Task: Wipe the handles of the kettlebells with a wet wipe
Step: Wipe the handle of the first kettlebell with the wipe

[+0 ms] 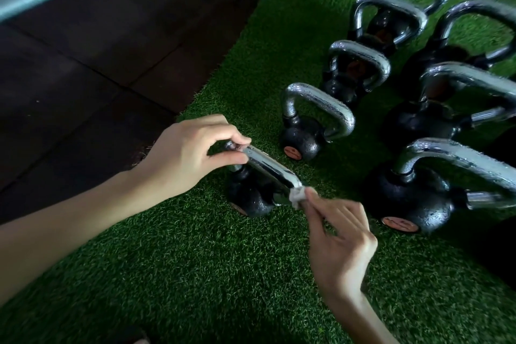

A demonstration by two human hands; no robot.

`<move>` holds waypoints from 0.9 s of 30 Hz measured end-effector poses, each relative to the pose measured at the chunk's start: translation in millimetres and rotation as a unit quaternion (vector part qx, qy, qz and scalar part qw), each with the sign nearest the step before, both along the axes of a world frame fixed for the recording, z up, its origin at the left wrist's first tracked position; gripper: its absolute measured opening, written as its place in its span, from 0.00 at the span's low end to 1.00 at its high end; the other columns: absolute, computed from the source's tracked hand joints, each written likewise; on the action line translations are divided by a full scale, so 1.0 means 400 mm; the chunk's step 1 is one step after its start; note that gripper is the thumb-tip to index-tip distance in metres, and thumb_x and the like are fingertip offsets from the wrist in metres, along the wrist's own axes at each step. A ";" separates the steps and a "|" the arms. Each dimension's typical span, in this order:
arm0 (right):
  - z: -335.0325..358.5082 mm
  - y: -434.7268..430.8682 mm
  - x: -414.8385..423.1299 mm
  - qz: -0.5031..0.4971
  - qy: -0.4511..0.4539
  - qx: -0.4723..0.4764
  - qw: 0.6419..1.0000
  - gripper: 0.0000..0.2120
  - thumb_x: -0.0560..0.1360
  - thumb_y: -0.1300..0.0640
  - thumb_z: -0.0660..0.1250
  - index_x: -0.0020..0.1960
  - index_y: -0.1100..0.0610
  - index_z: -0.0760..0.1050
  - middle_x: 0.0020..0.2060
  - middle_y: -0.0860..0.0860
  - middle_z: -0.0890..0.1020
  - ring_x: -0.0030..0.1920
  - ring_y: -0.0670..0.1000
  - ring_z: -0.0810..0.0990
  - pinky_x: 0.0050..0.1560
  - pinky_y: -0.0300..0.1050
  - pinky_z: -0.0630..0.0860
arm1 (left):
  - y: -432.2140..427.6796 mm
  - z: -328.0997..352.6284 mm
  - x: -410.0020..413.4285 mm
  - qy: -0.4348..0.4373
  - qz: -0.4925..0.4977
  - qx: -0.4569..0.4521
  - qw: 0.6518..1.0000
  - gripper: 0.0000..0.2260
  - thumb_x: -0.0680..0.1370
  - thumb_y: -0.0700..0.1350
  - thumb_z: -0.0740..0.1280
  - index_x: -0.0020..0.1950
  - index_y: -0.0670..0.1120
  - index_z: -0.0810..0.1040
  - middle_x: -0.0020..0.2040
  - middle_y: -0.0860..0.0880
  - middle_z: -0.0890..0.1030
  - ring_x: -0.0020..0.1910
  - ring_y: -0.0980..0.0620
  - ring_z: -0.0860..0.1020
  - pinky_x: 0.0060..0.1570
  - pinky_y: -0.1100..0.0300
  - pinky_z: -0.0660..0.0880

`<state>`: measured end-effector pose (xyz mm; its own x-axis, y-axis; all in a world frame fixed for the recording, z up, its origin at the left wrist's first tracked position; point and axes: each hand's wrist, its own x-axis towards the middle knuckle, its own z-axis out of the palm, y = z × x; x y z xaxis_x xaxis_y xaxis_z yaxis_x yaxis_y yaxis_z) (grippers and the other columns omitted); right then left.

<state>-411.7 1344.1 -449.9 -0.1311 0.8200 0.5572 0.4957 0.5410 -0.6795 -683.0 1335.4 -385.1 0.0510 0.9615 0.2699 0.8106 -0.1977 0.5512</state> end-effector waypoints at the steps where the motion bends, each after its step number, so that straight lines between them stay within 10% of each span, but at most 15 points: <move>1: 0.000 -0.006 -0.001 -0.006 0.020 -0.022 1.000 0.12 0.72 0.58 0.76 0.54 0.57 0.83 0.46 0.40 0.84 0.43 0.48 0.83 0.36 0.43 0.82 | -0.001 -0.002 -0.002 -0.006 0.002 -0.002 1.000 0.14 0.76 0.55 0.72 0.58 0.50 0.85 0.48 0.57 0.82 0.39 0.72 0.74 0.33 0.75 0.66; 12: -0.074 0.005 -0.013 -0.031 0.015 -0.201 0.979 0.10 0.72 0.53 0.74 0.53 0.46 0.80 0.47 0.48 0.86 0.45 0.36 0.83 0.38 0.25 0.76 | -0.004 -0.010 -0.002 -0.033 0.014 -0.001 0.999 0.13 0.76 0.52 0.74 0.58 0.48 0.85 0.48 0.55 0.83 0.38 0.73 0.75 0.33 0.76 0.65; 27: 0.049 0.013 -0.001 -0.005 0.038 -0.198 0.979 0.12 0.72 0.54 0.76 0.55 0.50 0.82 0.48 0.43 0.86 0.48 0.40 0.85 0.46 0.44 0.85 | -0.035 0.020 0.013 -0.042 0.069 -0.039 0.996 0.16 0.75 0.58 0.73 0.62 0.57 0.84 0.55 0.62 0.84 0.32 0.61 0.79 0.29 0.69 0.71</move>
<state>-412.3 1349.3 -430.5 -0.0926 0.9749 0.2026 0.4396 0.2226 -0.8702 -677.9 1321.3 -377.0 -0.1036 0.9760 0.1914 0.7772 -0.0407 0.6279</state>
